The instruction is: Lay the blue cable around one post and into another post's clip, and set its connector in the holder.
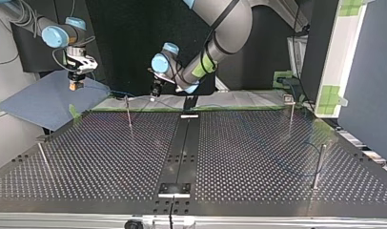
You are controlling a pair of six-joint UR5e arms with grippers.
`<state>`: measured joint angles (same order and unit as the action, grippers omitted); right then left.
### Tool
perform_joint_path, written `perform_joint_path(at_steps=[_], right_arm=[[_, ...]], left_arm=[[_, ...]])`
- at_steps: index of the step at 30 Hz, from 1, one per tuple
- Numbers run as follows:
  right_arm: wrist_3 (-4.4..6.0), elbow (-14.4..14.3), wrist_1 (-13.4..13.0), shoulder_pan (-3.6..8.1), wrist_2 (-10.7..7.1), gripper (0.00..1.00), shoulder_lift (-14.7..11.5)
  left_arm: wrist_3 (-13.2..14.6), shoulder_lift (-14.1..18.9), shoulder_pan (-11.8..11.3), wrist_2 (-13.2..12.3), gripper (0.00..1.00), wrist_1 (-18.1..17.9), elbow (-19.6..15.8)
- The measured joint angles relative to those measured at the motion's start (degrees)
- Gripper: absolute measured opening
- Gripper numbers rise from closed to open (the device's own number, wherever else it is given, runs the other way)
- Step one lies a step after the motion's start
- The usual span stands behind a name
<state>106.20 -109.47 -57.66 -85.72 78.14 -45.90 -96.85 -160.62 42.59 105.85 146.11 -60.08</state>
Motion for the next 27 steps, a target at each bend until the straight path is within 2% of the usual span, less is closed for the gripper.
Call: perform_joint_path(at_steps=[12,14,27], right_arm=[[0.04,0.0,0.1,0.10,0.00,0.00,0.0],[0.10,0.0,0.0,0.26,0.02,0.00,0.0],[1.07,0.7,-1.3,0.92,0.21,0.00,0.1]], left_arm=[[0.3,0.0,0.4,0.0,0.06,0.0,-0.2],[0.4,0.0,0.6,0.0,0.04,-0.1,-0.4],[0.1,0.0,0.3,0.4,0.04,-0.8,1.2]])
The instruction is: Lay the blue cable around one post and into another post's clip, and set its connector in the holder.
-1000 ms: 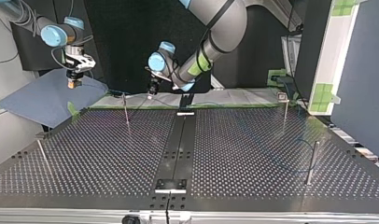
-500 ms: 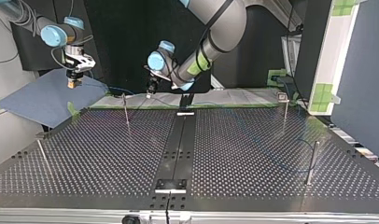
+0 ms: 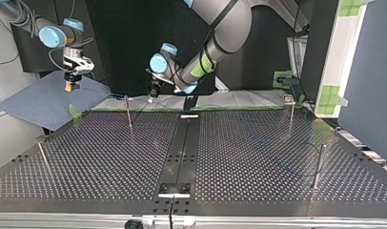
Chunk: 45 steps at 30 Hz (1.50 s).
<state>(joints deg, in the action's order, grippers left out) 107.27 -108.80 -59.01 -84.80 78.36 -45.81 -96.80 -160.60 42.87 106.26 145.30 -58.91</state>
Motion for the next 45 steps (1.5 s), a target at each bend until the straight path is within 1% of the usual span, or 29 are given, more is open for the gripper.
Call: perform_joint_path(at_steps=[9,20,22,23,25,26,27,31,35,42,45], right_arm=[[0.13,0.6,-0.1,0.72,0.46,0.00,0.0],[-0.02,1.2,0.2,0.81,0.57,0.00,0.0],[-0.11,1.2,0.2,0.76,0.53,0.00,0.1],[-0.14,1.2,0.3,0.74,0.52,0.00,0.1],[-0.16,1.3,0.2,0.68,0.46,0.00,0.1],[-0.15,1.3,0.1,0.66,0.42,0.00,0.1],[-0.13,1.3,0.1,0.65,0.36,0.00,0.0],[-0.12,1.6,-0.1,0.61,-0.44,0.00,0.1],[-0.09,2.0,0.0,0.57,-1.08,0.00,0.1],[0.12,3.0,0.6,0.43,-1.25,0.00,0.2],[0.14,3.3,0.7,0.43,-1.18,0.00,0.3]], left_arm=[[-0.2,0.0,-0.6,-0.2,0.04,0.0,0.5],[-0.6,0.0,-0.6,-0.7,0.04,0.0,1.5],[-0.6,0.0,-0.6,-0.7,0.22,0.0,1.5],[-0.7,0.0,-0.5,-0.7,0.22,0.0,1.5],[-0.6,0.1,-0.3,-0.6,0.34,0.0,1.1],[-0.6,0.1,-0.2,-0.6,0.34,0.0,0.9],[-0.5,0.1,0.0,-0.5,0.40,0.0,0.6],[-0.4,0.8,0.4,-0.5,0.40,0.0,-0.8],[-0.4,2.2,0.5,-1.0,0.40,-0.5,-2.4],[-0.4,5.7,0.6,-2.4,0.40,-3.4,-5.9],[0.1,7.0,0.7,-2.5,0.40,-3.4,-7.2]])
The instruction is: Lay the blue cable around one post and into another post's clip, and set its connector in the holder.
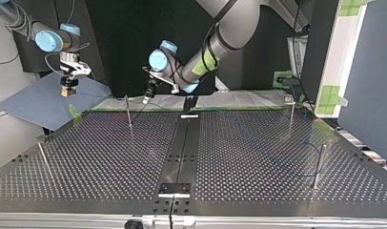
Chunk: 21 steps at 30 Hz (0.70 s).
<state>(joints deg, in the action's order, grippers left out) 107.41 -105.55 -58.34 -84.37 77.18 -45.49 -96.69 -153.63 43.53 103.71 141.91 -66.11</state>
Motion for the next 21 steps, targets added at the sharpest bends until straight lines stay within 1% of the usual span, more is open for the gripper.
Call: perform_joint_path(at_steps=[8,12,16,21], right_arm=[[0.20,0.5,0.2,0.25,0.21,0.00,0.2],[0.45,1.3,0.7,0.44,0.76,0.00,0.3],[0.59,2.7,2.3,0.53,1.56,0.00,0.3],[0.62,3.3,3.1,0.56,1.85,0.00,0.4]], left_arm=[[1.4,3.6,1.1,0.0,0.40,0.9,-3.6],[2.5,5.2,1.7,0.1,0.40,1.9,-5.1],[3.2,5.5,1.8,0.1,0.40,2.0,-5.6],[3.6,5.6,1.6,0.0,0.40,1.8,-5.9]])
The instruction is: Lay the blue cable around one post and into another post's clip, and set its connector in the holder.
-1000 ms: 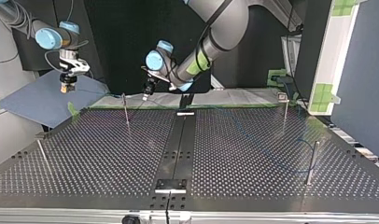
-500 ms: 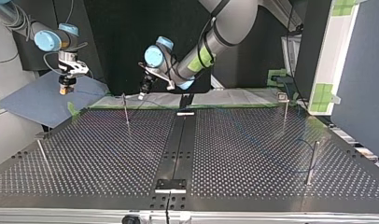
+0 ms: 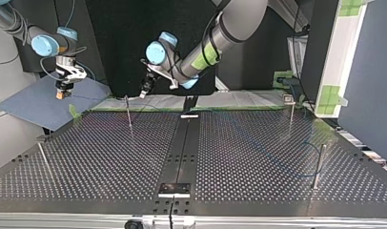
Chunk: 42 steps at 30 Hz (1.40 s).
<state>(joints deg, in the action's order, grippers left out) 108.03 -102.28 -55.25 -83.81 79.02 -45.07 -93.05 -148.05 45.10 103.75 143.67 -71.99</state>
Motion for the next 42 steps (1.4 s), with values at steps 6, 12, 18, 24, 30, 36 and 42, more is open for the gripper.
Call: perform_joint_path(at_steps=[6,12,18,24,30,36,42], right_arm=[[-0.19,0.1,0.3,-0.21,0.08,0.00,0.1],[-0.38,0.1,0.3,-0.53,-0.09,0.00,0.1],[-0.48,0.1,0.3,-1.01,-0.53,0.00,0.1],[-0.38,0.1,0.3,-1.47,-0.91,0.00,0.2],[-0.22,0.1,0.3,-1.78,-0.98,0.00,0.3],[-0.18,0.1,0.4,-2.07,-1.32,0.00,0.3],[-0.11,0.1,0.6,-2.29,-1.40,0.00,0.4]], left_arm=[[0.3,0.0,-0.4,0.1,0.40,0.2,-0.2],[0.8,0.1,-0.8,1.2,0.43,0.3,-2.3],[1.0,0.3,-0.8,1.1,0.53,-0.1,-4.7],[-0.1,0.3,-0.2,-0.6,0.80,-0.4,-5.0],[-2.8,0.3,-0.2,-3.6,1.00,-2.2,-4.9],[-6.0,0.2,-0.6,-6.5,1.00,-4.4,-4.9],[-9.1,0.2,-0.8,-7.3,1.00,-5.4,-4.9]])
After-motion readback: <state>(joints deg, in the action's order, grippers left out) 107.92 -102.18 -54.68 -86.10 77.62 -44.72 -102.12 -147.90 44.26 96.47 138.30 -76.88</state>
